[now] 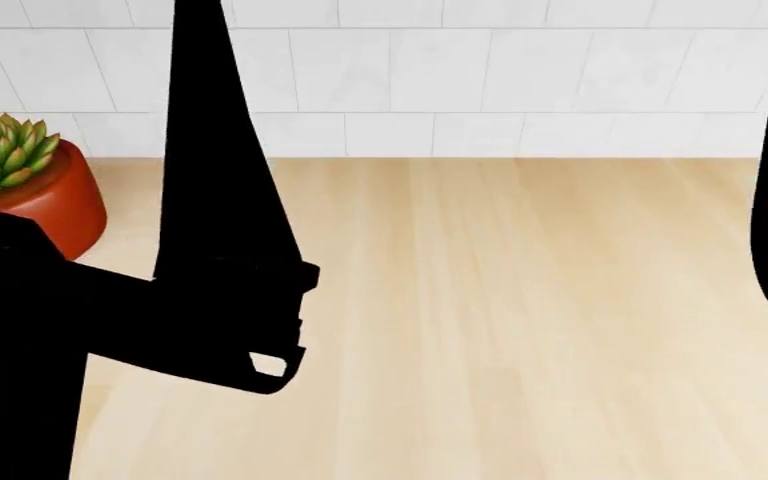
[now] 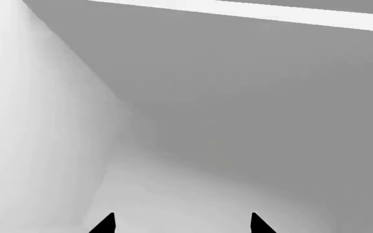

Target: Pick the grape, cherry from the counter and place them in the cabinet. Then close the cabinet.

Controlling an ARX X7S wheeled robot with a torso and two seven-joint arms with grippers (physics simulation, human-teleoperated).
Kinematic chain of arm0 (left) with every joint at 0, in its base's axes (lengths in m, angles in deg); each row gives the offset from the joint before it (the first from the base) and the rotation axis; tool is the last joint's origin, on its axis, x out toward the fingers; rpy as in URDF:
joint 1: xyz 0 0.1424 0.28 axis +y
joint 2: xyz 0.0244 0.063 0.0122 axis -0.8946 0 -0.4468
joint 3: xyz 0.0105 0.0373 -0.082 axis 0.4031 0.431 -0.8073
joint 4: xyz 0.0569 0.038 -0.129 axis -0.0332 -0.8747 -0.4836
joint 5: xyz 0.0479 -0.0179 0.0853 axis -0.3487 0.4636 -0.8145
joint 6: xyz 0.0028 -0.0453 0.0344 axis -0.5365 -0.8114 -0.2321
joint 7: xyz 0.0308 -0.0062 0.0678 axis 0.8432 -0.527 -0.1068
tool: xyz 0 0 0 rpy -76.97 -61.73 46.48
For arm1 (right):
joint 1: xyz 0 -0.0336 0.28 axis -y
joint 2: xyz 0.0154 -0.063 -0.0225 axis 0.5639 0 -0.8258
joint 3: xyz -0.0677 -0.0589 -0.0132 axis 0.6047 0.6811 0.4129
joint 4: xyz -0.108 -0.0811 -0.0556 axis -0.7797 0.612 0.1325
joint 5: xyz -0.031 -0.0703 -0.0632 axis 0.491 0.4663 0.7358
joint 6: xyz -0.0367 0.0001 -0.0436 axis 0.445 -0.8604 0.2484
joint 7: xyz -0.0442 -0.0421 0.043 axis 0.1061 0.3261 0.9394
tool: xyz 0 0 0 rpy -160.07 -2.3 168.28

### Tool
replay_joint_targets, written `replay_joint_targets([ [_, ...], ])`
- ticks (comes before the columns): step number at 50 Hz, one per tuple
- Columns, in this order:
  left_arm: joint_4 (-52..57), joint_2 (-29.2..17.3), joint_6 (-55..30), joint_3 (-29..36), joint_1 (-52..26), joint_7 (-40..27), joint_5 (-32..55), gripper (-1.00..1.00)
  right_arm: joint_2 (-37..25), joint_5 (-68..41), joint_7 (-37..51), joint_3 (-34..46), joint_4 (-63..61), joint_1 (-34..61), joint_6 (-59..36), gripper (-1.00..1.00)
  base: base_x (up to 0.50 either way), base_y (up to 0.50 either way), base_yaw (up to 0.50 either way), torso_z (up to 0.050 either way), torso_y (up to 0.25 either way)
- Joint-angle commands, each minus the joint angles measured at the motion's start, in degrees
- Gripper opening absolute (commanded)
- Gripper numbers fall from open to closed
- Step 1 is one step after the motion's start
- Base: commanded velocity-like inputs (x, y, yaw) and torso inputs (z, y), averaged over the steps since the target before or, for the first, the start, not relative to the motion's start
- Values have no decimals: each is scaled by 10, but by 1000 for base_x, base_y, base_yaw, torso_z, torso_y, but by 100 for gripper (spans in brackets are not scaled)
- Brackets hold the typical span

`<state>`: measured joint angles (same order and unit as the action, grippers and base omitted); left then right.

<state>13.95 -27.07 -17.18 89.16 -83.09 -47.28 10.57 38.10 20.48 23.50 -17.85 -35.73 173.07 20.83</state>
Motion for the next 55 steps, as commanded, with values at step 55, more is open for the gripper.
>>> replay_joint_targets([
  [55,-31,-143,5,-1,-18,62,24,100,-49,-201,385,-211,-864,-806,-136,100,0,0,0,0,0],
])
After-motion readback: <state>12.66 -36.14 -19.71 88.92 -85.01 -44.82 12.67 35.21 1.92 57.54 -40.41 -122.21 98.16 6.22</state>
